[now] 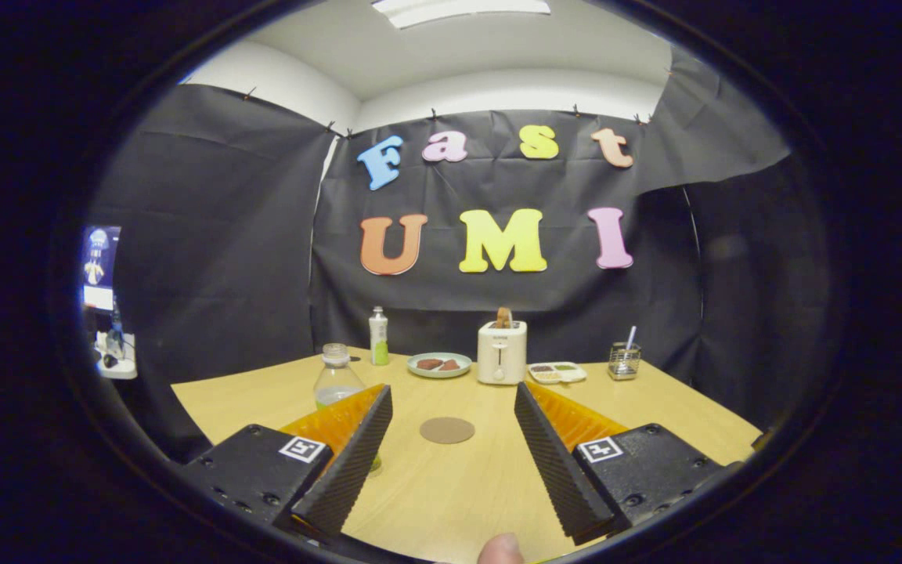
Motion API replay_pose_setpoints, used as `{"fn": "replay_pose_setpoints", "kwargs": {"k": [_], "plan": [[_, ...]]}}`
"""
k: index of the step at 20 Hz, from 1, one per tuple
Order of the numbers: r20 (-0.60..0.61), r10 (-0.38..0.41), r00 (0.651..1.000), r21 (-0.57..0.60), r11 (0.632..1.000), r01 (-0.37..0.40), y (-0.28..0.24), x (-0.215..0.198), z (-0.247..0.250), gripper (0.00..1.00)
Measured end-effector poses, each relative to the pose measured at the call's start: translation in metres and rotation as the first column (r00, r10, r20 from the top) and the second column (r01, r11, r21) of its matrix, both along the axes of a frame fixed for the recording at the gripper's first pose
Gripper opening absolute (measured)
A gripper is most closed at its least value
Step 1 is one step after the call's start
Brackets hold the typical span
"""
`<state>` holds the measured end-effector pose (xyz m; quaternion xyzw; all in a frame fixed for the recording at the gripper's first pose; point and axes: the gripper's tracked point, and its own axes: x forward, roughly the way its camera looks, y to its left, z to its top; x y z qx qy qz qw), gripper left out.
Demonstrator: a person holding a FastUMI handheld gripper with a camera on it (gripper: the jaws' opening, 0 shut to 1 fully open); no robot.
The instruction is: Take the bottle from table, then pour the juice into the cup, finally place the bottle on the coaster
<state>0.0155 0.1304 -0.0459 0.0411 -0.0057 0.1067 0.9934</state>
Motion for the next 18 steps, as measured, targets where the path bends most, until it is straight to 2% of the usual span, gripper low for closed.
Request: {"fn": "replay_pose_setpoints", "kwargs": {"k": [4, 6, 8, 10, 12, 14, 15, 16, 18], "plan": [[-0.063, 0.048, 0.997, 0.01, 0.999, -0.048, 0.019, 0.008, -0.014, 1.0], [-0.093, 0.026, 0.995, 0.06, 0.998, -0.021, 0.019, 0.011, -0.023, 1.0], [-0.114, 0.051, 0.992, 0.093, 0.995, -0.041, 0.033, 0.014, -0.026, 1.0], [-0.134, 0.016, 0.991, 0.062, 0.998, -0.007, 0.034, 0.018, -0.031, 1.0], [-0.116, 0.014, 0.993, 0.015, 1.0, -0.013, 0.045, 0.016, -0.031, 1.0], [-0.092, -0.017, 0.996, -0.081, 0.997, 0.01, 0.051, 0.016, -0.036, 1.0], [-0.093, -0.01, 0.996, -0.128, 0.992, -0.002, 0.058, 0.015, -0.04, 1.0], [-0.1, -0.003, 0.995, -0.146, 0.989, -0.012, 0.064, 0.014, -0.046, 1.0], [-0.116, 0.017, 0.993, -0.108, 0.994, -0.03, 0.075, 0.01, -0.052, 1.0]]}}
